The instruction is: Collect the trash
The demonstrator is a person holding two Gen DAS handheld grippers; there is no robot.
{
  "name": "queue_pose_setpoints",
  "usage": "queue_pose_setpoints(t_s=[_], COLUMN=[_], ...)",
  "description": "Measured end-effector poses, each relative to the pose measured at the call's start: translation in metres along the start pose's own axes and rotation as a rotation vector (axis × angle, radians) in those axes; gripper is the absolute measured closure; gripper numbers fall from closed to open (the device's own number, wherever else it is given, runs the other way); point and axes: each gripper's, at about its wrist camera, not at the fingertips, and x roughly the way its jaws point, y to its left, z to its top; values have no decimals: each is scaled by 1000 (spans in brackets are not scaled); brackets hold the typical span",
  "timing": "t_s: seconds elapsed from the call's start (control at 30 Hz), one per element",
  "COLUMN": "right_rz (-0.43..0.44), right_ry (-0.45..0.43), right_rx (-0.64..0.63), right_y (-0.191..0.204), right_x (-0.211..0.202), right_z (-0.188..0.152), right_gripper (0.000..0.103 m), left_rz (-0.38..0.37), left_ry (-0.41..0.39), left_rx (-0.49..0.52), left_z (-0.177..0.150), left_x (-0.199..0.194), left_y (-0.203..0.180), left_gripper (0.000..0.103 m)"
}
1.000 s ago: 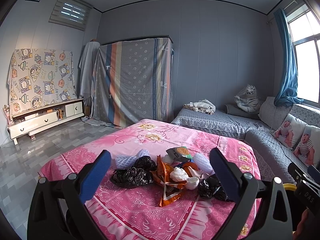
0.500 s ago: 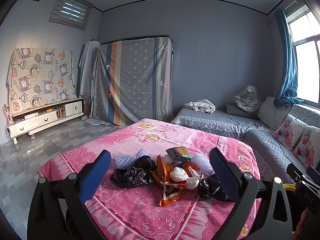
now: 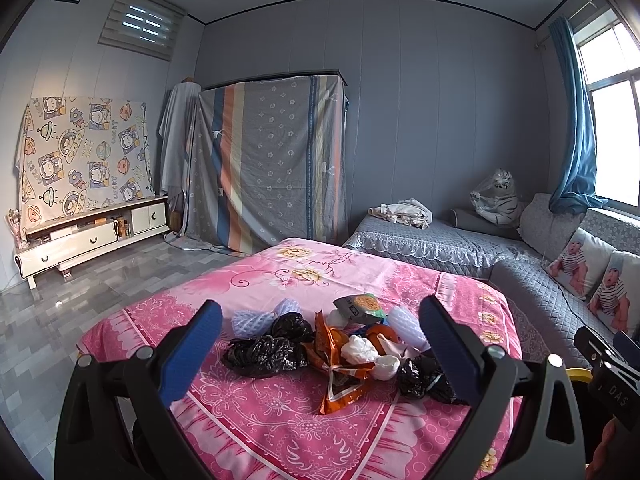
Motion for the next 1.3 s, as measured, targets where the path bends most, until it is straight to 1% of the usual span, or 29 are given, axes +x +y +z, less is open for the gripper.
queue_pose_setpoints(t_s=[0.23, 0.4, 0.63, 0.7, 0.77, 0.83, 0.93, 1.0, 1.1, 1.13, 1.3], right_rz=[9, 13, 20, 29, 57, 99, 168, 211, 273, 279, 290], right_ry=[7, 12, 33, 39, 45, 49, 57, 94, 176, 194, 275], right_rx=[-4, -6, -8, -13, -18, -35, -74, -97, -104, -110, -110], right_y=[1, 3, 4, 5, 5, 7, 12, 15, 18, 20, 27], right_x=[3, 6, 15, 20, 27, 34, 46, 58, 80, 86, 115], right_z=[1, 1, -1, -2, -2, -3, -7, -10, -16, -18, -27], right_gripper=[8, 8, 8, 8, 8, 8, 8, 8, 8, 8, 8], left_rz=[-17, -8, -23, -8, 4, 19, 17, -4, -14, -6, -24], left_ry=[10, 4, 11, 8, -2, 8, 65, 115, 150, 159, 180], left_rx=[-13, -2, -17, -21, -11, -10, -9, -1, -8, -3, 2], left_z=[0, 0, -1, -2, -4, -7, -17, -26, -38, -41, -49], left_x=[3, 4, 9, 12, 18, 28, 48, 61, 74, 78, 100], left_y=[1, 2, 7, 12, 18, 28, 44, 52, 63, 65, 75], left_gripper=[8, 8, 8, 8, 8, 8, 8, 8, 8, 8, 8])
